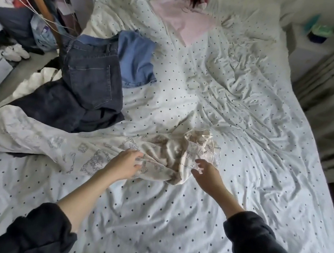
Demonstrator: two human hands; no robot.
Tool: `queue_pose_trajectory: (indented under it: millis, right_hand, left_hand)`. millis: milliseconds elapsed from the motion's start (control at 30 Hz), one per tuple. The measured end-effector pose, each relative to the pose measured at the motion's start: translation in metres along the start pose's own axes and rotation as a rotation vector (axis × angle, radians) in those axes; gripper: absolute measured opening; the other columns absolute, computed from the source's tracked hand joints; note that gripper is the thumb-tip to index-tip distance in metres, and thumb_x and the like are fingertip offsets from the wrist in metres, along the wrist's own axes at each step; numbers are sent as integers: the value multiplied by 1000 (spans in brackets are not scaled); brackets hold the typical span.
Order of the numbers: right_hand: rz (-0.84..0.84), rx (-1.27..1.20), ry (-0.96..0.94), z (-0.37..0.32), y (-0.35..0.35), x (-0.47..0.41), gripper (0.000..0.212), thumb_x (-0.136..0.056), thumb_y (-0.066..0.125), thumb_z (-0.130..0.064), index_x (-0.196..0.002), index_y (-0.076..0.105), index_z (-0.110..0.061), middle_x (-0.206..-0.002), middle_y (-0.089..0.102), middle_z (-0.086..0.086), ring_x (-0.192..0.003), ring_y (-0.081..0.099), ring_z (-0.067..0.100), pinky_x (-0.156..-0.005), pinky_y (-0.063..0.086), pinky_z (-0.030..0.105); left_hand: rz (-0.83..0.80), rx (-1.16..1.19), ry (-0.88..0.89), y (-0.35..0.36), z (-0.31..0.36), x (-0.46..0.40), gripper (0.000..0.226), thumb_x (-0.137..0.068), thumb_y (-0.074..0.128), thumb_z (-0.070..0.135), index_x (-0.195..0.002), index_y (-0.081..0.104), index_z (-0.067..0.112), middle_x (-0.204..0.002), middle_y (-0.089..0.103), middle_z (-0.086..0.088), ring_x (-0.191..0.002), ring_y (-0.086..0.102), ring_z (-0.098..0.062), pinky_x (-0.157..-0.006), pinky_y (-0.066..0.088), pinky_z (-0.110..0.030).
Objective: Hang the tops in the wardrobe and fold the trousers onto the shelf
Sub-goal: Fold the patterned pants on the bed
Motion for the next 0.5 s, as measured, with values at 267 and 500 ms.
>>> queue_pose_trajectory:
  millis: [267,500]
  right_hand:
    - [-86,556,-273,-34,23,-56,49,-95,48,-31,-142,34,-24,-152,28,-1,-140,23,21,-109,26,46]
    - [-372,656,-380,-73,86,-81,63,-88,55,-52,-144,33,-31,-154,24,-1,-140,25,26,-113,15,55]
  left_hand:
    - [-98,-410,-152,8,-74,-38,72,-95,48,14,-151,5,30,-159,-8,0,-146,-9,-25,-115,9,-56]
    - [-141,-715,-167,16,-82,-24,47,-89,46,0,-132,49,20,-149,27,-20,-132,37,-33,-102,34,-45]
Point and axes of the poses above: each hand's wrist, its own x-axis away from the middle knuckle, its own y-axis out of the palm, z = x × y, the point moved 3 cm from there along -x, towards the middle knuckle
